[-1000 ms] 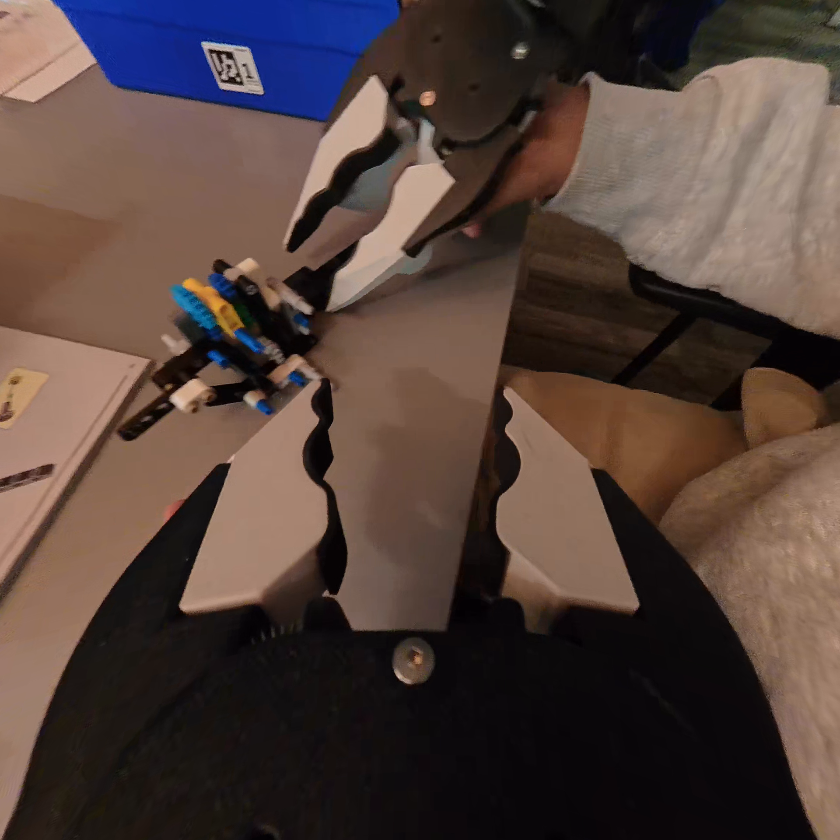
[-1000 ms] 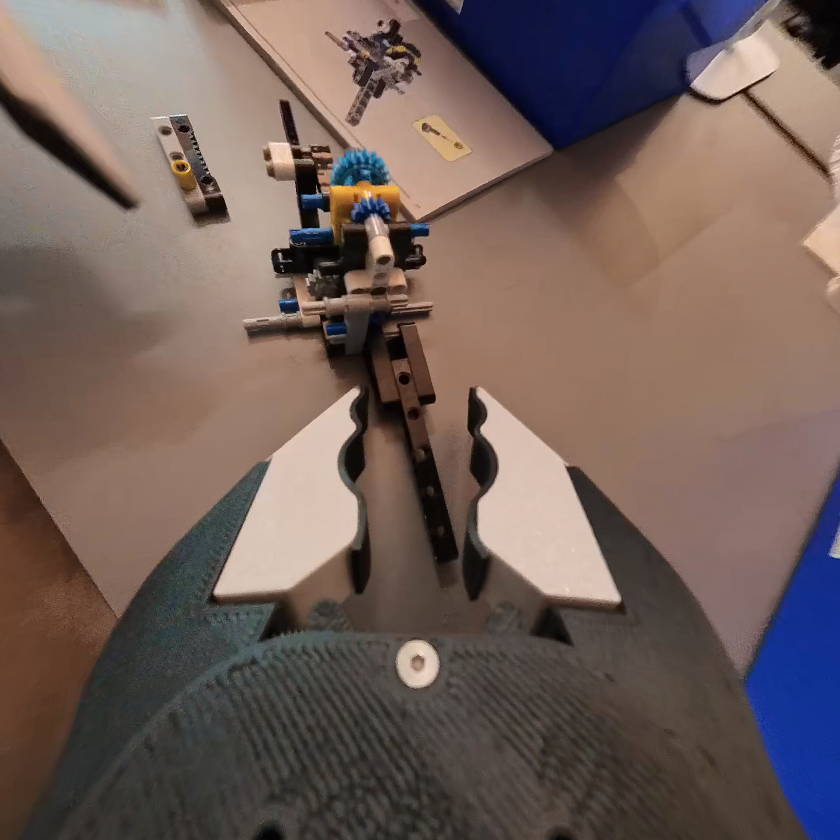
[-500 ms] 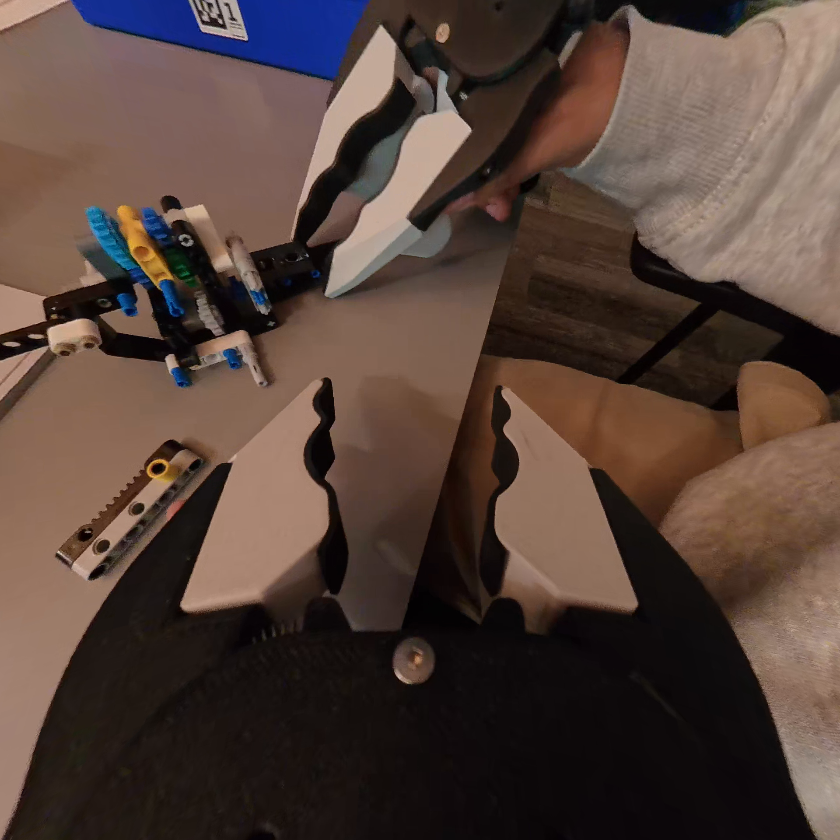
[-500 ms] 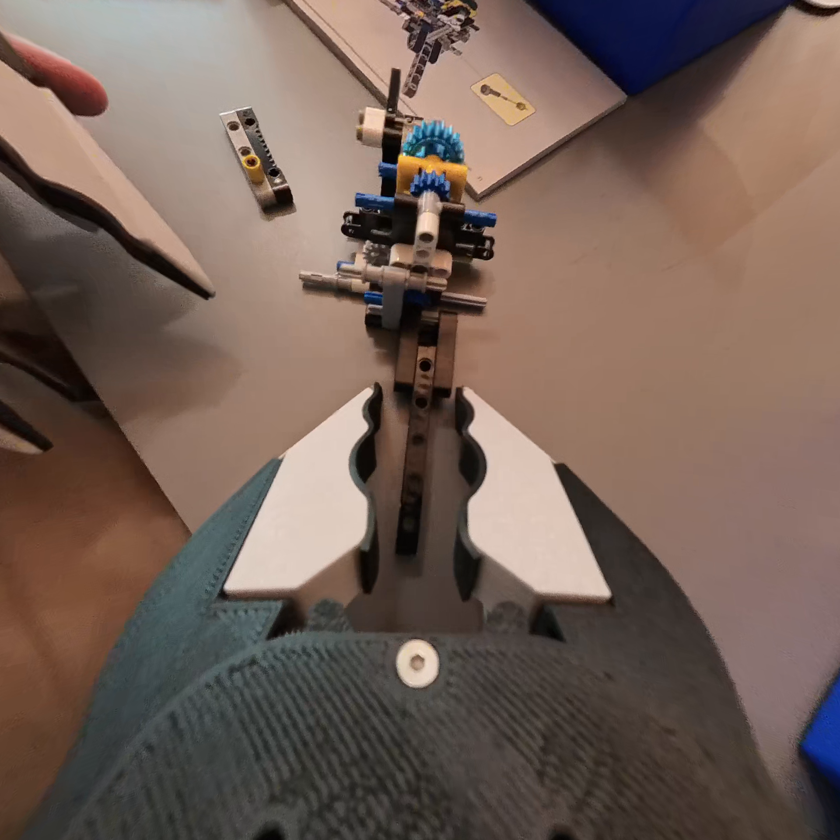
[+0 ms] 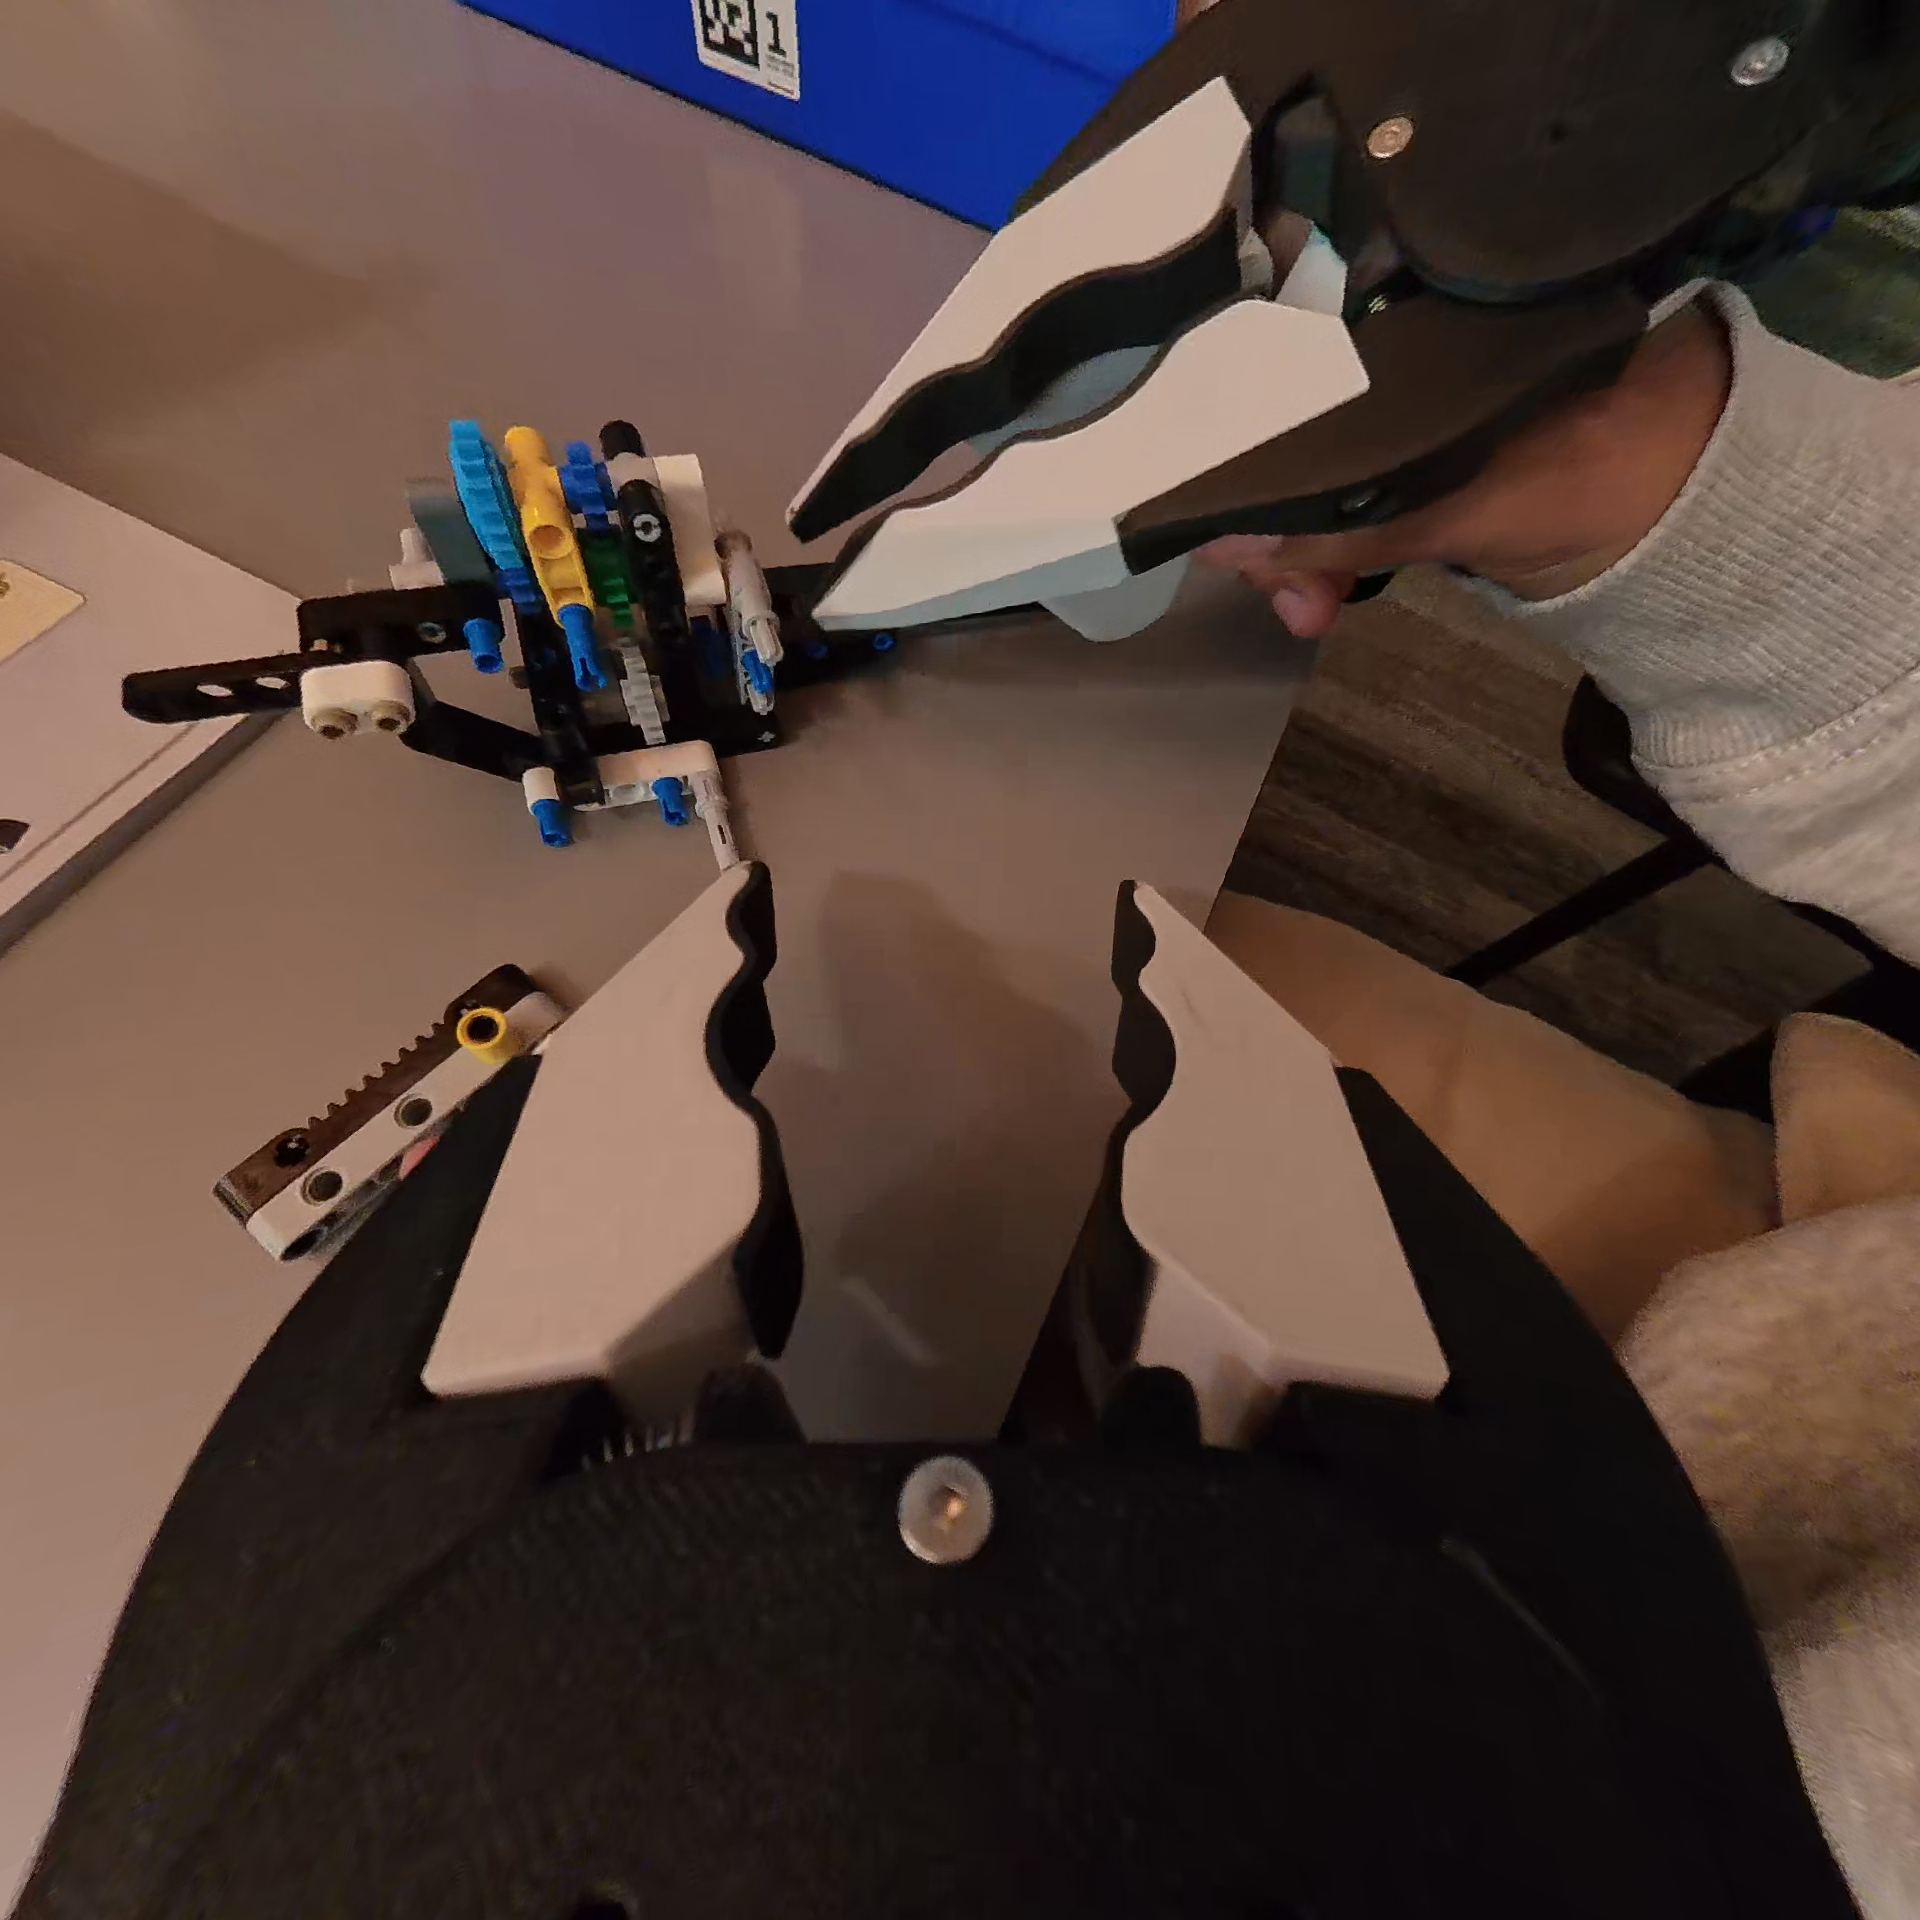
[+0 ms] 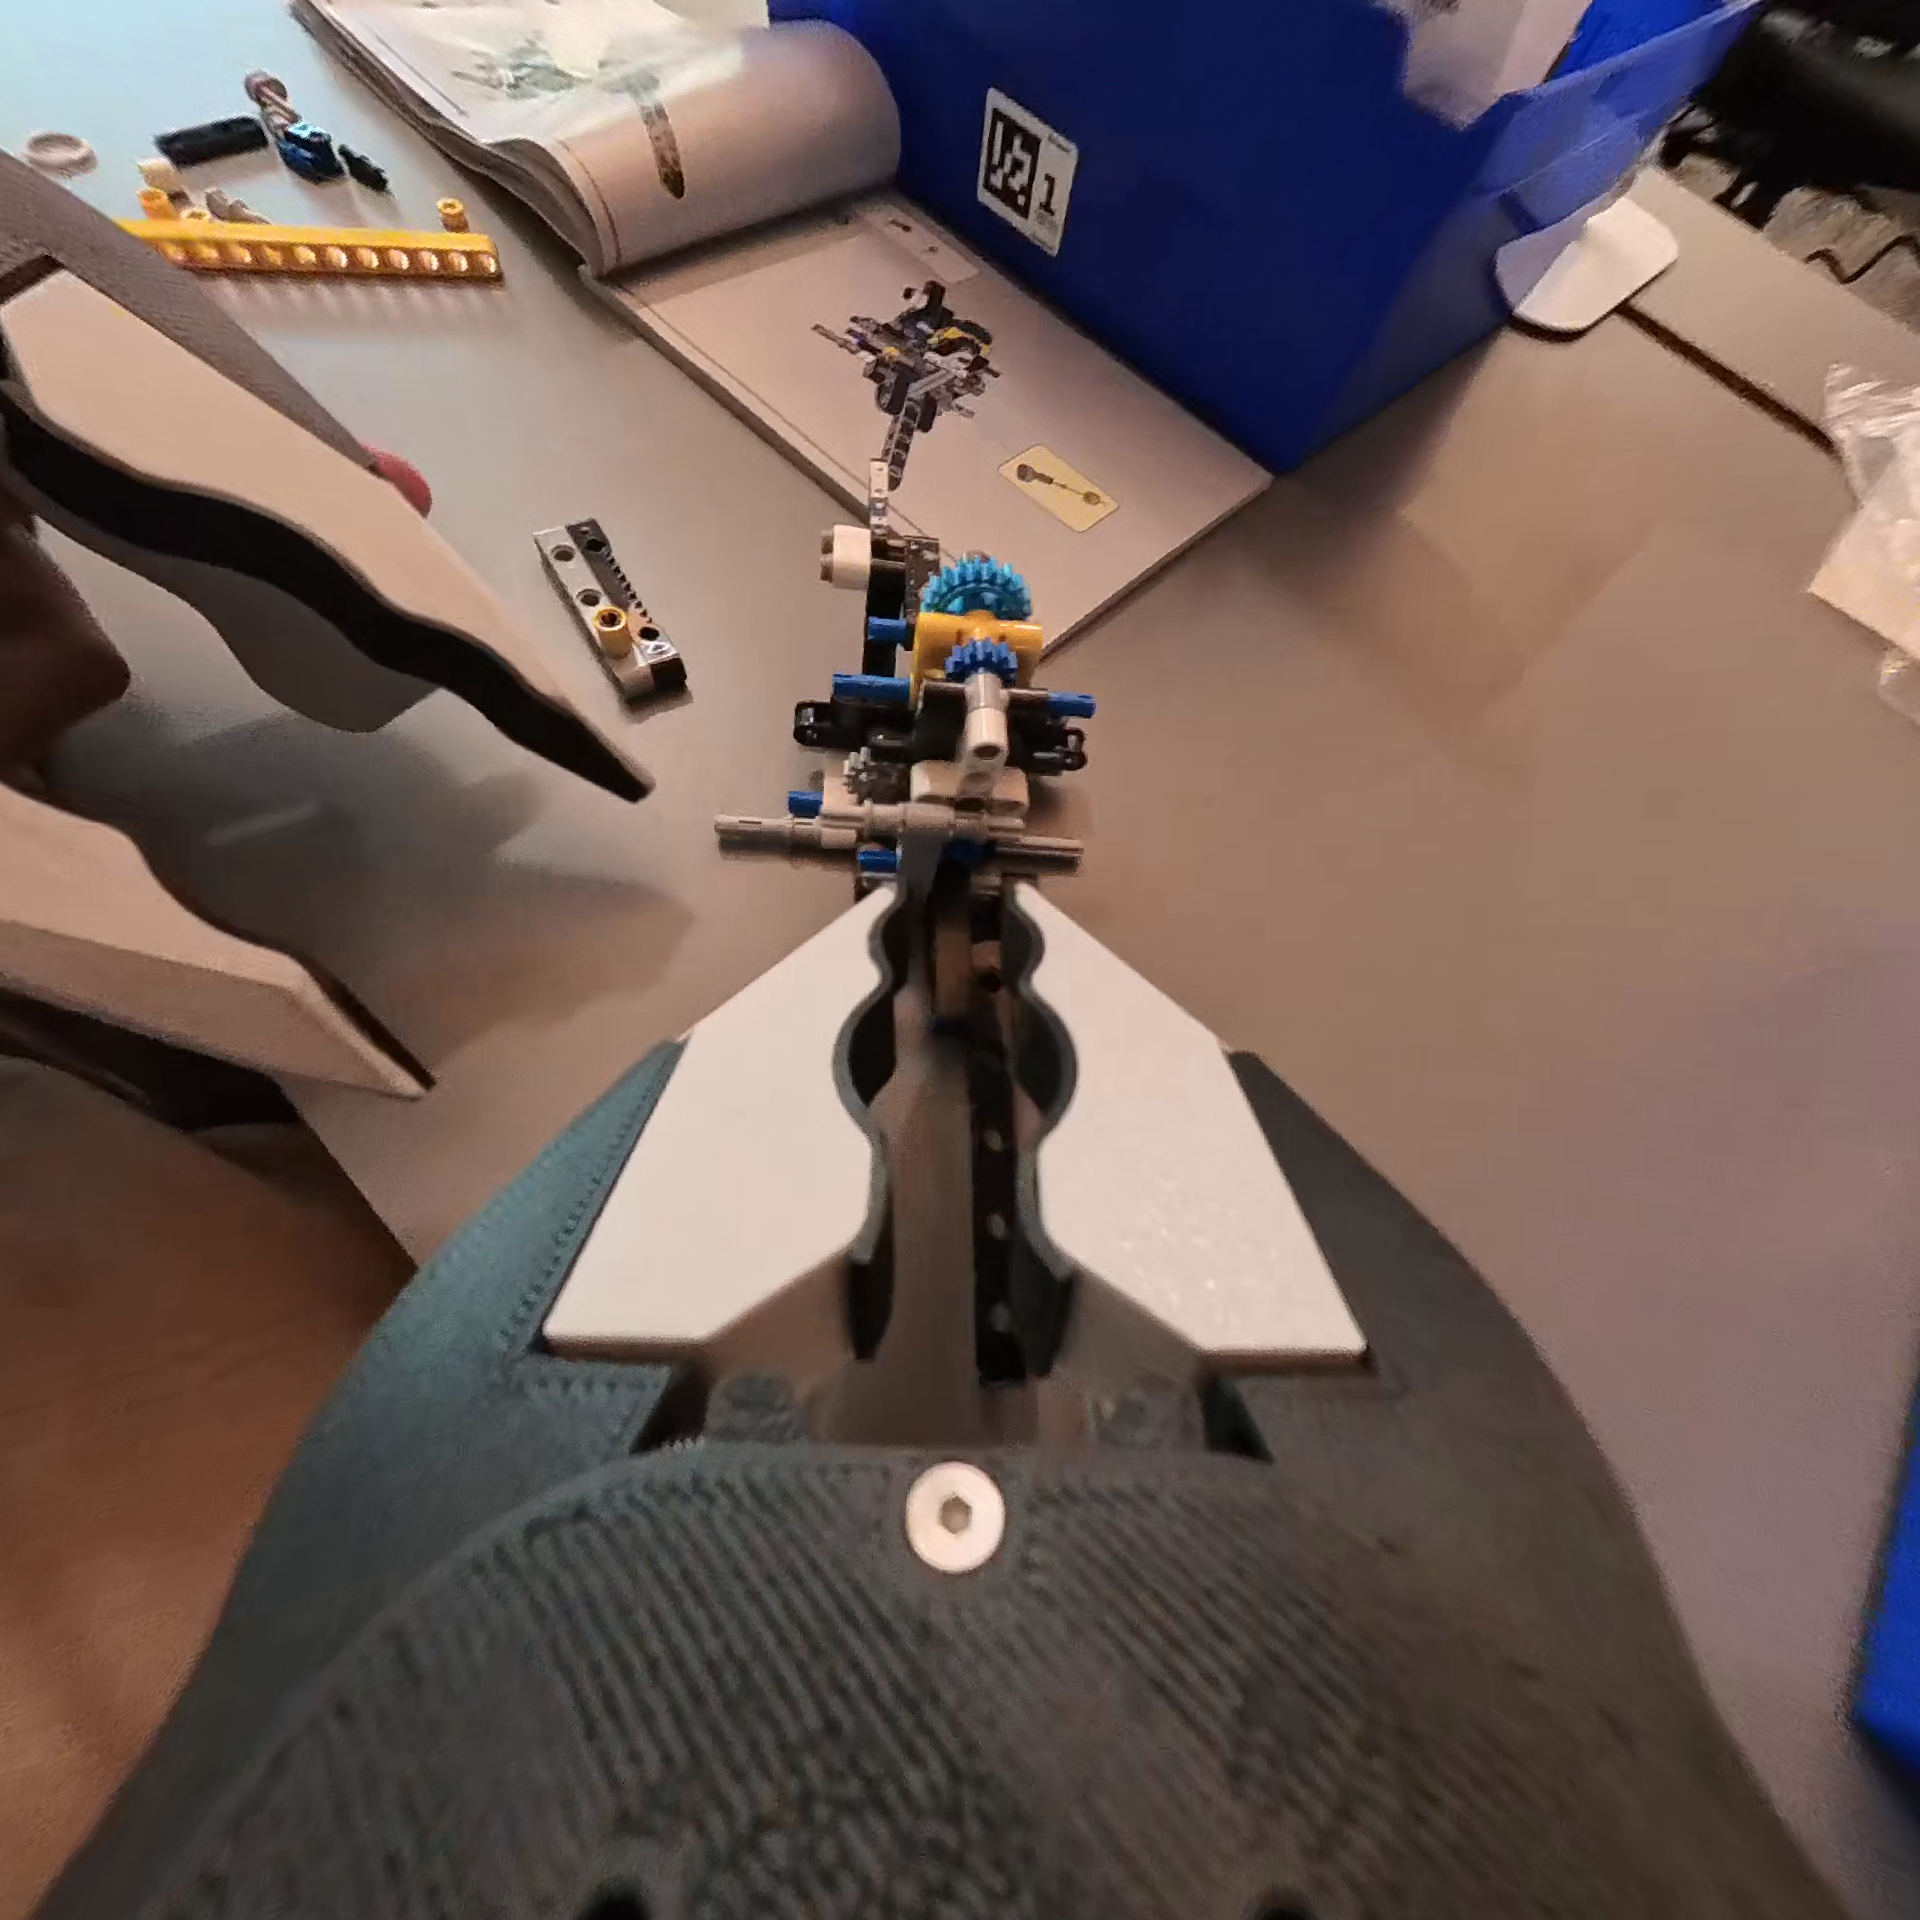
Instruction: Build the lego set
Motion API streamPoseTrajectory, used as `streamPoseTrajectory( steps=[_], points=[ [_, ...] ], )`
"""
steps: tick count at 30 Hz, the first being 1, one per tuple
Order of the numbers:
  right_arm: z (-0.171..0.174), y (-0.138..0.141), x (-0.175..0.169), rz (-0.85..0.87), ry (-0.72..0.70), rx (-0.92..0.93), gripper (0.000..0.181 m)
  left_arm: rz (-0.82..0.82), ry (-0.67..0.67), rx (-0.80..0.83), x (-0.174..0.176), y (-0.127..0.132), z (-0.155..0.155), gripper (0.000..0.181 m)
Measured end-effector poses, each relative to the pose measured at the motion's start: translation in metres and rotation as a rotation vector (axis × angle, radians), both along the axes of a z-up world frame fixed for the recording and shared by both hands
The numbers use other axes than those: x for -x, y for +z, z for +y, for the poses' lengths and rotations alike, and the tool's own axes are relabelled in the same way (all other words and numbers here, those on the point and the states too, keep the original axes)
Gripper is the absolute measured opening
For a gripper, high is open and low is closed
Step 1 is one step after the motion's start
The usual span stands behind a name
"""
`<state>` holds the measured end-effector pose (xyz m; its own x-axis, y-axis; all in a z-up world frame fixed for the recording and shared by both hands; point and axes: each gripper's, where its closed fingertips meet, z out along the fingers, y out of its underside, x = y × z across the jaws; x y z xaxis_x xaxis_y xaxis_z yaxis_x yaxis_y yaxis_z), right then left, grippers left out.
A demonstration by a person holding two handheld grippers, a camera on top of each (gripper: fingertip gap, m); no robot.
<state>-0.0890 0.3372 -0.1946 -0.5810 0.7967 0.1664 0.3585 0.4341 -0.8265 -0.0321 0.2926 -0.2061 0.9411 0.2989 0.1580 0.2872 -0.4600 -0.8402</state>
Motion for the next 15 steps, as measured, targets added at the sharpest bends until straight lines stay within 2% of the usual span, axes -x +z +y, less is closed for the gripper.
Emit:
streamPoseTrajectory(
  steps=[1,9,12,15],
  points=[
    [-0.002,-0.003,0.0,-0.017,0.007,0.007,0.015,0.007,-0.003,0.006,-0.001,-0.001,0.0,0.063],
    [-0.01,-0.005,0.008,-0.053,0.007,0.055,0.015,0.007,-0.014,0.039,-0.002,-0.008,0.001,0.061],
    [-0.013,-0.007,0.01,-0.069,0.006,0.079,0.007,-0.002,-0.015,0.04,-0.002,-0.009,0.001,0.06],
    [-0.015,-0.007,0.013,-0.086,-0.003,0.11,0.007,-0.007,-0.015,0.038,-0.002,-0.009,0.001,0.06]
  ],
)
